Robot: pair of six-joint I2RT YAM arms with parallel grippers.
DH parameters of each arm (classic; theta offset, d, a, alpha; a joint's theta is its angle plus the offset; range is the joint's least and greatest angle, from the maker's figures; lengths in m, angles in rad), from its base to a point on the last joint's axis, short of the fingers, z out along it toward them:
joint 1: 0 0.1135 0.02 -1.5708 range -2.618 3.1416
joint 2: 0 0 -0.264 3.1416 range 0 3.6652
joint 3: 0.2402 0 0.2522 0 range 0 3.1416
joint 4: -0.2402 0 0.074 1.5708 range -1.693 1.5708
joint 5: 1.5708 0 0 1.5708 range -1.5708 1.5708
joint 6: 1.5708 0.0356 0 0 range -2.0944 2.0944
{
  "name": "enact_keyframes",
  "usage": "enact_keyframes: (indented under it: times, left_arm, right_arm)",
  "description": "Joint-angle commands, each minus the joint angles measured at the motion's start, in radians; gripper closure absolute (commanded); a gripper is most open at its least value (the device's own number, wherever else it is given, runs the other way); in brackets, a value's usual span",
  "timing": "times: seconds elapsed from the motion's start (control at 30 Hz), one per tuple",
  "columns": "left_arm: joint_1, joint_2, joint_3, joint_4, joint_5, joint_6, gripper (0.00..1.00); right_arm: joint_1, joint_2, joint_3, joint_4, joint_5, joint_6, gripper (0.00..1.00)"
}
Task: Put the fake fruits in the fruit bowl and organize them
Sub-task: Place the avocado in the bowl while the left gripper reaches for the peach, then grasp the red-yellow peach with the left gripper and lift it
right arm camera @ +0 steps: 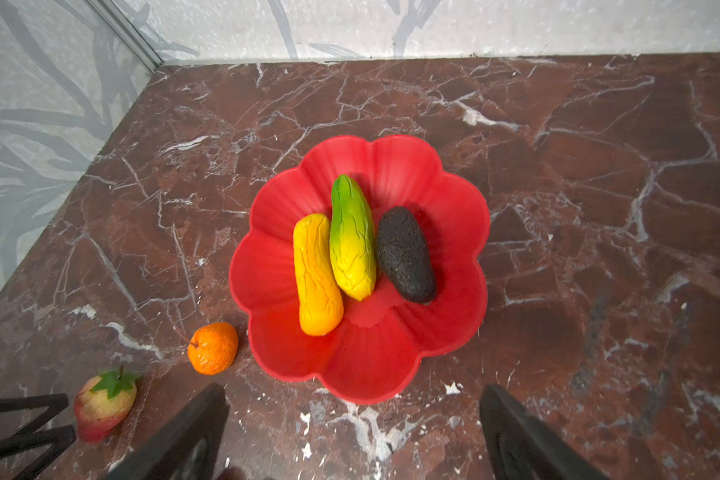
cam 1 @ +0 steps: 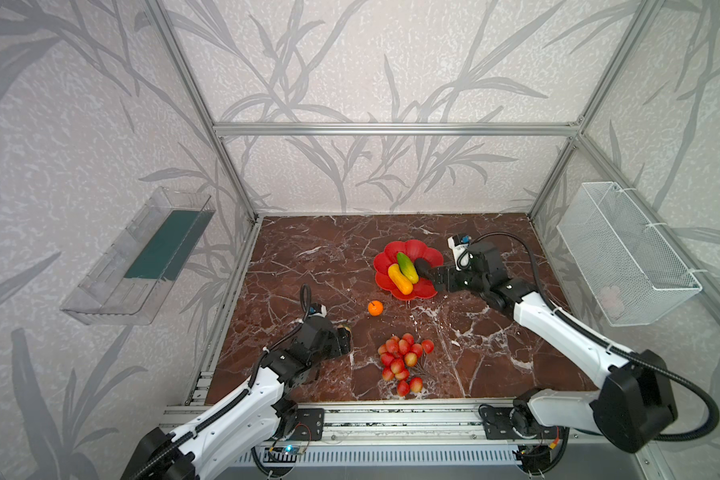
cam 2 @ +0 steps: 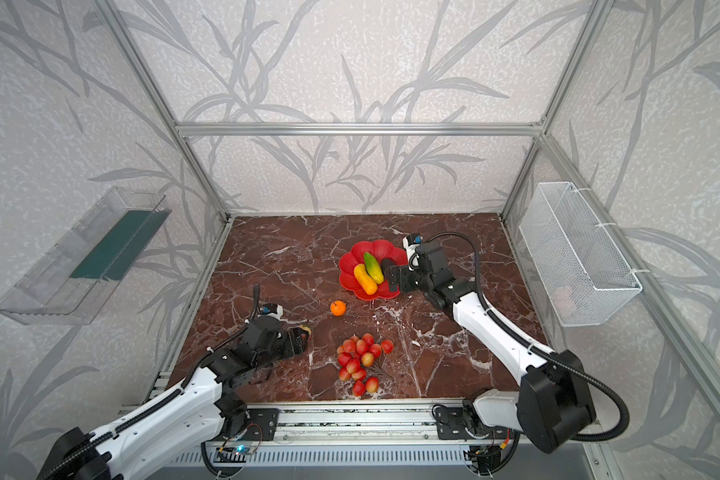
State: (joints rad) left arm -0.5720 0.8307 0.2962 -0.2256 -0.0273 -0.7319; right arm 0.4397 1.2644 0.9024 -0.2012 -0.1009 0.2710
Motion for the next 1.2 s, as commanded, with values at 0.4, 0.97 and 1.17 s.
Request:
enact_keyframes:
  times: [0.4,0.97,1.17]
  left_arm:
    - [0.006,0.21,0.059,0.112,0.003,0.081,0.39]
    - [-0.079,0.352,0.412,0.079,0.078,0.206,0.54]
    - [-0.135,0.656,0.726,0.026,0.091,0.309,0.54]
  right_arm:
    - [0.001,-0.227,-0.151,-0.083,-0.024,0.035,0.03]
    - [0.001,-0.291,-0.198,-0.1,-0.039,0.065,0.03]
    - [-0.002,-0.375,-0.22,-0.149,-0.01,0.067,0.03]
